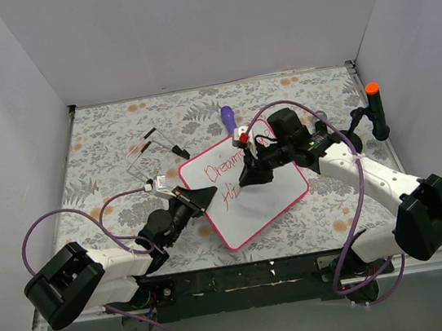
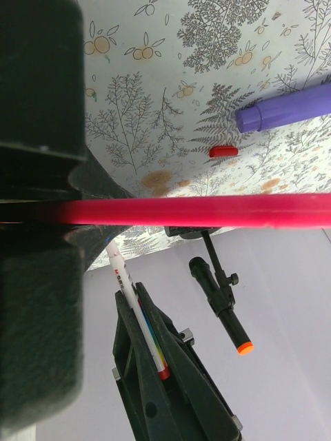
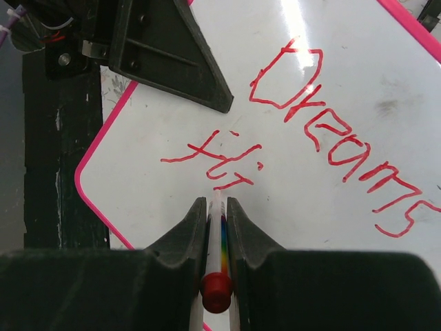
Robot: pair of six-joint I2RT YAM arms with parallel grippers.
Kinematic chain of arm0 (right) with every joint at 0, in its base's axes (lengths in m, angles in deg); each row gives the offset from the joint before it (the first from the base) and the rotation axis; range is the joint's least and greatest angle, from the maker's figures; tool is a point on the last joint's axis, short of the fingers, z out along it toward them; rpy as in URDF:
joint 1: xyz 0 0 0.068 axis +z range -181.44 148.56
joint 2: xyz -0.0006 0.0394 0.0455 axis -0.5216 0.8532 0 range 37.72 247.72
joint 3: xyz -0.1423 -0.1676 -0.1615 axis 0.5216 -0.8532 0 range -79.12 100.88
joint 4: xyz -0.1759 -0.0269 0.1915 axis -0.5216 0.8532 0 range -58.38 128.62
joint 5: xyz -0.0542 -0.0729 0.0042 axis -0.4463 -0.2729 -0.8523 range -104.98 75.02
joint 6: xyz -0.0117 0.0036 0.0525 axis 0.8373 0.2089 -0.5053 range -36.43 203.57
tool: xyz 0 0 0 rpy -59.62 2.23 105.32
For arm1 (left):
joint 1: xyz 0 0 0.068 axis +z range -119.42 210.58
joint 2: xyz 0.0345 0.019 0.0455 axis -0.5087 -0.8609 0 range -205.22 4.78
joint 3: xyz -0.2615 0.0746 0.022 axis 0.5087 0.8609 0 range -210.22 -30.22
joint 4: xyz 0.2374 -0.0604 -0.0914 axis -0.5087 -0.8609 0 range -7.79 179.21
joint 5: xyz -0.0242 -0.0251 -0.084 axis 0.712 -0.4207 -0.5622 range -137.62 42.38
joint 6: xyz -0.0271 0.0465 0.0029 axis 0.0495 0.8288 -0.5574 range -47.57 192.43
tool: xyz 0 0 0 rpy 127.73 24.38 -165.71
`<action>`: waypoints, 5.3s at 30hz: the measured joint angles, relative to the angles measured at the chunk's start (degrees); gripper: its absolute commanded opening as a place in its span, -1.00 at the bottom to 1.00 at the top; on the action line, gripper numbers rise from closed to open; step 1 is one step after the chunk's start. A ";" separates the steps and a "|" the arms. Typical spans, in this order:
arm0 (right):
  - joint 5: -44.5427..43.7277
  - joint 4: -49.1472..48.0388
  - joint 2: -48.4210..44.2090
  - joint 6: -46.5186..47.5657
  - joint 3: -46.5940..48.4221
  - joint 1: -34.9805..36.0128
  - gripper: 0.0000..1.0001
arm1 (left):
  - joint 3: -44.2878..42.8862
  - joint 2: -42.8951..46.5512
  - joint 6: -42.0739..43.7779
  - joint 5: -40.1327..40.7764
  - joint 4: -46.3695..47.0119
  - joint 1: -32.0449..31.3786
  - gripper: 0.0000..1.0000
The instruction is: Write a sentence on the whiteboard
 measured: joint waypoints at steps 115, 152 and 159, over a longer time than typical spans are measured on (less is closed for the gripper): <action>2.51 5.88 1.92 2.93 6.12 -5.05 -0.97 | 0.24 -0.02 -0.20 -0.15 0.98 0.00 -1.00; -0.42 0.85 0.83 -0.83 1.05 -6.82 -0.97 | 0.70 -0.04 -0.20 -0.28 1.16 0.00 -1.00; 0.52 2.32 -0.76 0.33 -1.07 -6.47 -0.97 | 0.70 -0.33 -0.20 -0.37 1.33 0.00 -1.00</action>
